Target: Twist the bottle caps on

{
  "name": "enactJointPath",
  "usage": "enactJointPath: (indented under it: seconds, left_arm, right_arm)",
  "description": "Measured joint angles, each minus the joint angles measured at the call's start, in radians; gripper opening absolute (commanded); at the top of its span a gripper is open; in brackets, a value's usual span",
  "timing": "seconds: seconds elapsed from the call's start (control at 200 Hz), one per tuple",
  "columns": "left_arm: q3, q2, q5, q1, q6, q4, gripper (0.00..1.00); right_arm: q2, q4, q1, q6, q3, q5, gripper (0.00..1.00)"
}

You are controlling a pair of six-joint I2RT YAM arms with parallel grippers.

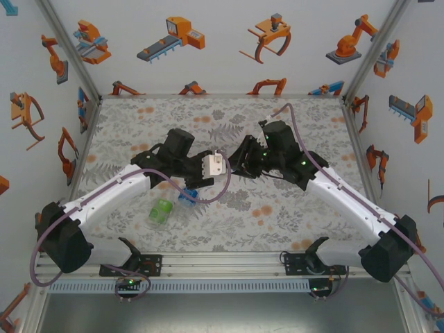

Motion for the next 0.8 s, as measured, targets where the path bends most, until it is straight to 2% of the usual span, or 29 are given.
enactJointPath:
  seconds: [0.075, 0.155, 0.195, 0.225, 0.3, 0.365, 0.391, 0.476, 0.546, 0.636, 0.661, 0.701, 0.801]
  left_arm:
    - [0.002, 0.0, 0.004, 0.0, -0.002, 0.0, 0.0]
    - [0.004, 0.0, 0.005, 0.0, -0.003, 0.0, 0.0]
    - [0.004, 0.0, 0.004, 0.001, -0.006, -0.001, 0.05]
    - [0.004, 0.0, 0.004, 0.001, -0.007, -0.001, 0.12]
    - [0.004, 0.0, 0.003, 0.001, -0.013, -0.001, 0.38]
    - [0.004, 0.0, 0.002, 0.001, -0.018, 0.0, 0.52]
    - [0.004, 0.0, 0.001, 0.001, -0.02, 0.001, 0.61]
    - [0.004, 0.0, -0.003, 0.0, -0.032, 0.013, 0.72]
    - [0.004, -0.003, -0.004, -0.003, -0.042, 0.034, 0.86]
    - [0.003, -0.01, -0.008, -0.004, -0.049, 0.053, 0.91]
    - [0.003, -0.013, -0.009, -0.004, -0.051, 0.059, 0.97]
    - [0.003, -0.016, -0.014, -0.004, -0.055, 0.068, 1.0]
    - [0.0, -0.024, -0.031, -0.003, -0.068, 0.09, 0.97]
  right_arm:
    - [0.0, 0.003, 0.0, 0.0, 0.0, 0.0, 0.4]
    - [0.003, 0.006, 0.0, -0.001, 0.0, 0.0, 0.32]
    - [0.004, 0.006, 0.0, -0.002, 0.0, 0.0, 0.28]
    - [0.005, 0.006, 0.0, -0.003, 0.0, 0.0, 0.26]
    - [0.005, 0.006, 0.0, -0.008, 0.0, 0.001, 0.2]
    - [0.005, 0.007, 0.0, -0.016, 0.0, 0.004, 0.17]
    - [0.005, 0.006, 0.0, -0.022, 0.0, 0.005, 0.17]
    - [0.008, -0.002, -0.002, -0.046, 0.013, 0.007, 0.16]
    - [0.017, -0.022, -0.006, -0.077, 0.035, 0.008, 0.15]
    - [0.033, -0.06, -0.026, -0.129, 0.065, 0.013, 0.15]
    - [0.039, -0.073, -0.033, -0.145, 0.075, 0.018, 0.15]
    - [0.05, -0.101, -0.047, -0.173, 0.094, 0.025, 0.15]
    - [0.085, -0.174, -0.087, -0.256, 0.154, 0.053, 0.15]
